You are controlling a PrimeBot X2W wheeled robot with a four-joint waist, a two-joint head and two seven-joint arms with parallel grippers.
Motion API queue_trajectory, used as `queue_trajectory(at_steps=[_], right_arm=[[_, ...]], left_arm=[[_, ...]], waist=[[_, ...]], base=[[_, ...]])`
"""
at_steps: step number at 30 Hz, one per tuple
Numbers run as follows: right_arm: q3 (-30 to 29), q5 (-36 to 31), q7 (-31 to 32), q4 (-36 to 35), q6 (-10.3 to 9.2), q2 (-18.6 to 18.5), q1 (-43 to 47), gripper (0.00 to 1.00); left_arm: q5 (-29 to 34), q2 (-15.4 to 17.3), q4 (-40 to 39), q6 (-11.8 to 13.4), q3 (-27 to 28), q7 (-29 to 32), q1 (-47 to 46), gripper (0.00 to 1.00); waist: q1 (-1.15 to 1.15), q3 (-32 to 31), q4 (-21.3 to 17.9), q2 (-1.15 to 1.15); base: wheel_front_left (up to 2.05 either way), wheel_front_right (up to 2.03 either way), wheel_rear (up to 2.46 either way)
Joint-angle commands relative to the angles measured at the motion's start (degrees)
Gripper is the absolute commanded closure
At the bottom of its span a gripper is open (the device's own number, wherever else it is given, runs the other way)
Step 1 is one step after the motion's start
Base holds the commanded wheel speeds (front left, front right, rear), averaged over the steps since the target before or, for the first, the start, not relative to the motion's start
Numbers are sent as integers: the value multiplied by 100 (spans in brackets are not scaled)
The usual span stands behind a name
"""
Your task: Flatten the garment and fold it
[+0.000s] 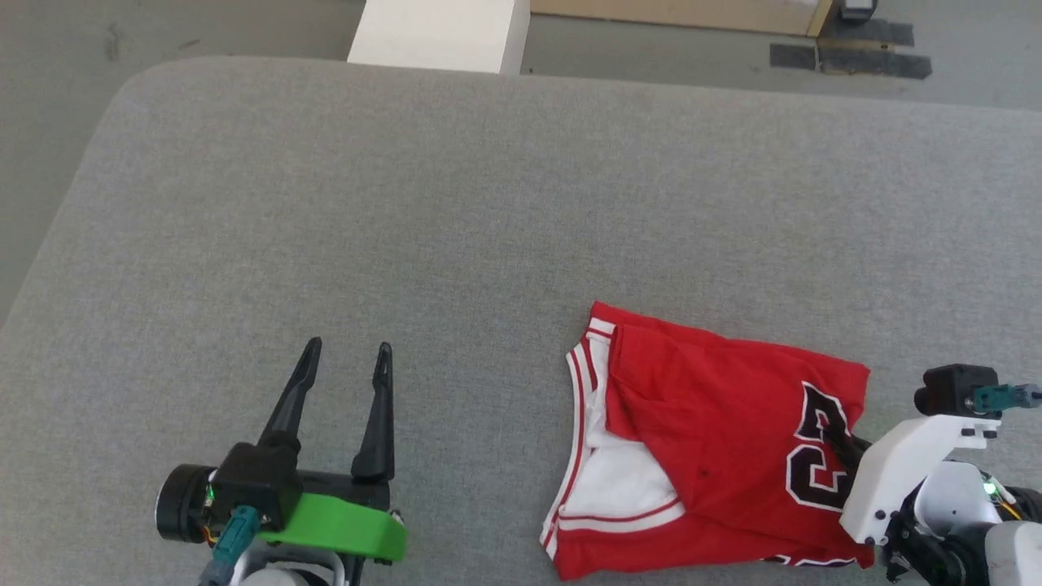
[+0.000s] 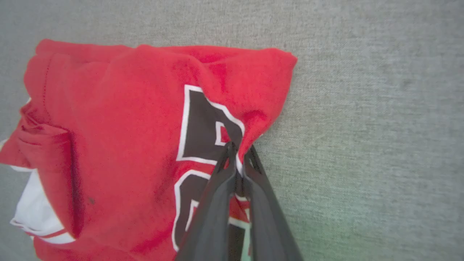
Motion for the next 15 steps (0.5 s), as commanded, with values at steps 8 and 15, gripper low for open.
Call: queue_trajectory(at_steps=[8, 15], right_arm=[[310, -216, 22, -48, -8, -562, -712, 100], [643, -273, 179, 326, -8, -1698, -1849, 100]], left_arm=[[-49, 187, -150, 66, 93, 97, 219, 0], [28, 307, -358, 100, 126, 201, 0, 0]], waist=[[0, -468, -606, 0], [0, -44, -1242, 0]], base=[[0, 0, 0], [0, 0, 0]])
